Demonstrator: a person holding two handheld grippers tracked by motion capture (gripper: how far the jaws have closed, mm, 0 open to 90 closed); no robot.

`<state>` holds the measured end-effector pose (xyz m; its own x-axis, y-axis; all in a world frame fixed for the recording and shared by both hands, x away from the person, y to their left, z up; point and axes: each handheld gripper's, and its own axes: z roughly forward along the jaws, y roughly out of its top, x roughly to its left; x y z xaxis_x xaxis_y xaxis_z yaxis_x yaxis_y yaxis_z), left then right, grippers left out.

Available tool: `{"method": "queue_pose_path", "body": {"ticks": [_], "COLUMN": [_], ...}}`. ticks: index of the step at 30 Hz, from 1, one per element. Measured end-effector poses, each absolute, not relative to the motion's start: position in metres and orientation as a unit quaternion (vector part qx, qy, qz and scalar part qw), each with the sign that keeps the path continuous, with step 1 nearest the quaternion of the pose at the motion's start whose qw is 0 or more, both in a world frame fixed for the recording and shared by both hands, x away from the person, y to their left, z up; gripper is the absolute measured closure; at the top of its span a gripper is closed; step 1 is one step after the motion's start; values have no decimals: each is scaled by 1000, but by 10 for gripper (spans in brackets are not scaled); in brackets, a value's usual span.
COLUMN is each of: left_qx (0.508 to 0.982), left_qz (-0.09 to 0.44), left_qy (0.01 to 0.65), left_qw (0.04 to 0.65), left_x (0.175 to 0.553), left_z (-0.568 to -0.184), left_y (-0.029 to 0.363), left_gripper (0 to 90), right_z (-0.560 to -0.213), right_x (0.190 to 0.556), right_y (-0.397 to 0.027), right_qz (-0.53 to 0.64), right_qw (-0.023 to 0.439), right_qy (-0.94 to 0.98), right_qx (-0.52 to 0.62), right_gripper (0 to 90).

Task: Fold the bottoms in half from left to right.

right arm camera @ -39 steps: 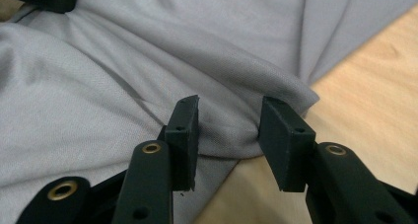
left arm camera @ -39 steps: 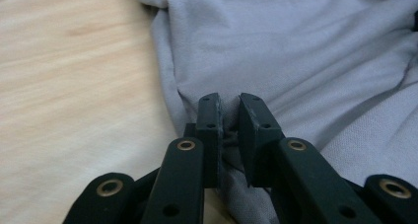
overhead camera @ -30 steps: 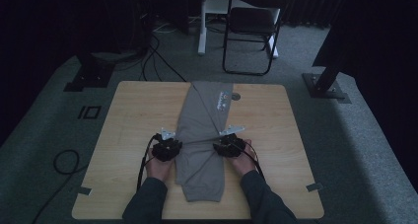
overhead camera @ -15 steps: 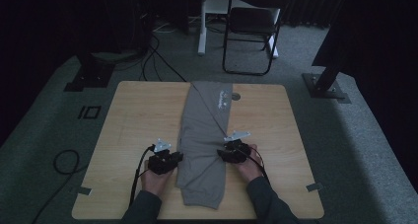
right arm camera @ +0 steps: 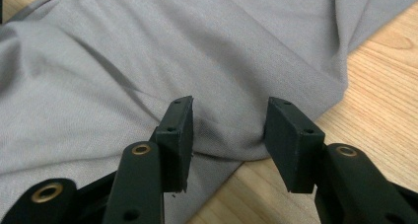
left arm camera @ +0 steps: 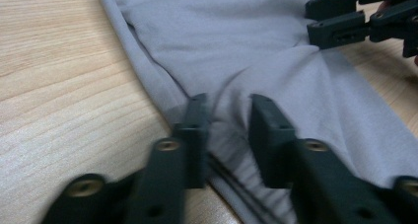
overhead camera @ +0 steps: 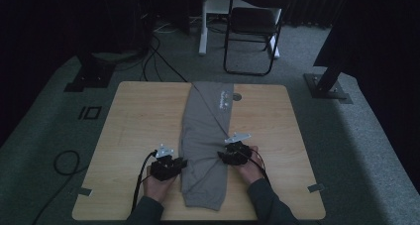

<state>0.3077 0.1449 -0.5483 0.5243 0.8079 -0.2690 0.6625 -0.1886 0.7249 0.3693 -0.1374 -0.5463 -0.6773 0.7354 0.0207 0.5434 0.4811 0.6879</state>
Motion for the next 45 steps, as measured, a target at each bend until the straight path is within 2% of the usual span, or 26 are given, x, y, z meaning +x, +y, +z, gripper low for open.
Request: {"method": "queue_pose_path", "body": {"ticks": [1, 3, 5, 11, 14, 16, 18, 20, 25, 30, 32, 35, 40, 45], "left_qx": [767, 769, 773, 796, 803, 802, 797, 793, 780, 783, 787, 783, 785, 803], "left_qz": [87, 88, 84, 61, 61, 80, 100, 118, 130, 124, 123, 130, 120, 89], "left_qy": [478, 469, 455, 411, 399, 401, 412, 424, 465, 474, 471, 466, 434, 395], "left_qw": [419, 425, 434, 440, 438, 435, 429, 422, 398, 382, 380, 391, 425, 438], "left_x": [307, 305, 303, 297, 295, 293, 293, 295, 304, 306, 305, 301, 291, 283], "left_z": [-548, -544, -539, -535, -535, -534, -532, -532, -541, -551, -550, -544, -533, -532], "left_y": [144, 141, 136, 110, 101, 102, 107, 117, 136, 136, 132, 130, 123, 102], "left_gripper": [794, 873, 900, 900, 900, 899, 807, 752, 593, 557, 598, 766, 833, 841], "right_z": [-546, -547, -547, -545, -543, -543, -544, -545, -547, -547, -548, -548, -547, -545], "right_x": [369, 370, 370, 367, 366, 366, 366, 367, 367, 367, 367, 367, 366, 363], "right_y": [-137, -138, -138, -137, -136, -137, -138, -139, -140, -140, -141, -141, -142, -141], "right_qz": [343, 344, 344, 338, 337, 335, 336, 340, 345, 348, 349, 349, 349, 342], "right_qw": [140, 139, 139, 145, 150, 150, 147, 141, 140, 139, 137, 138, 138, 148], "right_qy": [849, 849, 848, 850, 851, 852, 852, 850, 847, 846, 846, 845, 845, 845], "right_qx": [377, 377, 377, 377, 374, 373, 373, 377, 378, 379, 380, 380, 380, 383], "right_gripper": [537, 536, 536, 533, 530, 529, 526, 524, 525, 524, 523, 522, 519, 510]}}
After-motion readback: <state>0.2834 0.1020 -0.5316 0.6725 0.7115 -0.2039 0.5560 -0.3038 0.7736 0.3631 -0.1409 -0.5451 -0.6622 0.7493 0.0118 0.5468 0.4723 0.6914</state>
